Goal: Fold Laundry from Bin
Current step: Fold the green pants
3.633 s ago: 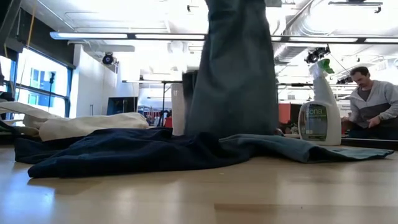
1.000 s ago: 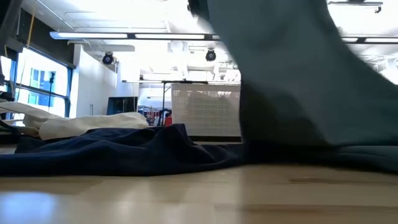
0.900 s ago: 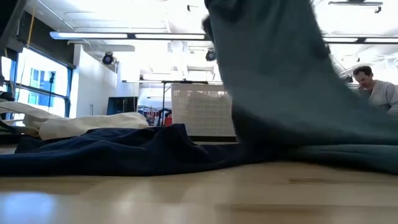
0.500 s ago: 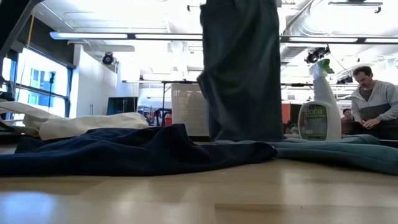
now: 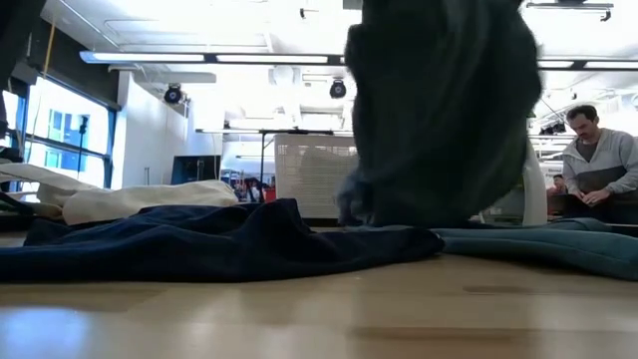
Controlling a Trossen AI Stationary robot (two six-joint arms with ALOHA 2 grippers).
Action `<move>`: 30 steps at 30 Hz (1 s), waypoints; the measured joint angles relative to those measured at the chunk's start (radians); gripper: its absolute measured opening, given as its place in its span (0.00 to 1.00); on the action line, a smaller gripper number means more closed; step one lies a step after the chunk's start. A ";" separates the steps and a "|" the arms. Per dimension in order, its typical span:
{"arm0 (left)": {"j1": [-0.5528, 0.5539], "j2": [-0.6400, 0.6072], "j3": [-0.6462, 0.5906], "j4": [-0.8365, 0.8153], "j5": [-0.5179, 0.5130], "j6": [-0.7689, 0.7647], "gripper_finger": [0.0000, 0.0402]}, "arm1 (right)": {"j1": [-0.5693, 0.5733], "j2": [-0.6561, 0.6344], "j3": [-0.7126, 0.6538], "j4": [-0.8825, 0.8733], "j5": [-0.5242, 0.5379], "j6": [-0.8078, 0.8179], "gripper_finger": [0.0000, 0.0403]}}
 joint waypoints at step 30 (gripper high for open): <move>0.255 -0.003 -0.478 0.259 -0.242 -0.254 0.00 | -0.139 0.116 -0.516 0.452 0.151 0.342 0.00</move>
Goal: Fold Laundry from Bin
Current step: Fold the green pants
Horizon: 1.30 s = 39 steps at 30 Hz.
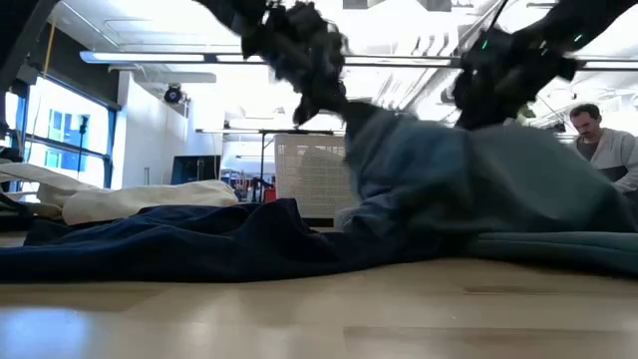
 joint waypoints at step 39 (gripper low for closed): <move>-0.174 -0.009 0.109 -0.298 -0.094 0.070 0.17 | 0.177 0.055 0.401 -0.641 0.511 -0.125 0.47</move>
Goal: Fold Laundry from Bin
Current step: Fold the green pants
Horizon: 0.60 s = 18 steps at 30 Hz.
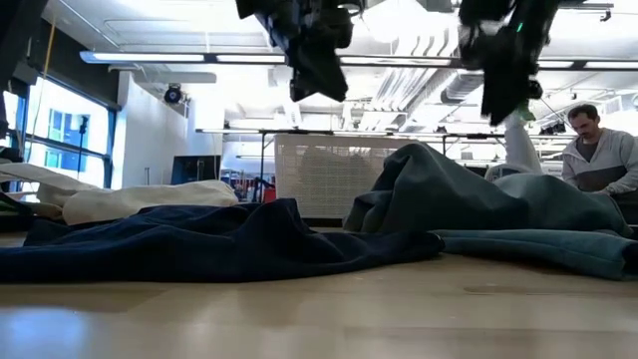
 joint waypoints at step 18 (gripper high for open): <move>-0.032 -0.189 0.000 -0.252 -0.050 0.134 0.17 | 0.670 0.111 -0.250 0.512 -0.038 -0.196 0.80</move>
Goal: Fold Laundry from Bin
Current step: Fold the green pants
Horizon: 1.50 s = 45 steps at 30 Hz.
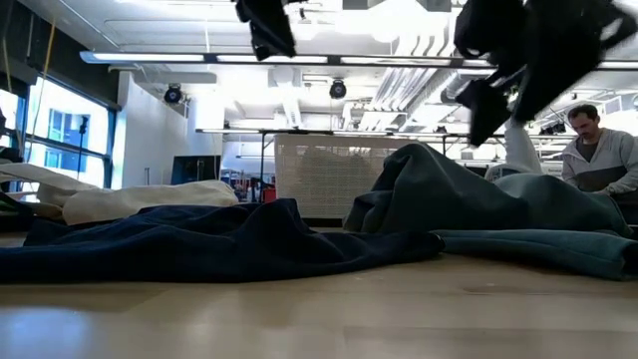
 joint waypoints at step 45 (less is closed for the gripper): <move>-0.005 -0.300 -0.016 0.050 -0.259 -0.003 0.14 | -0.077 0.141 0.741 -0.441 -0.239 0.379 0.03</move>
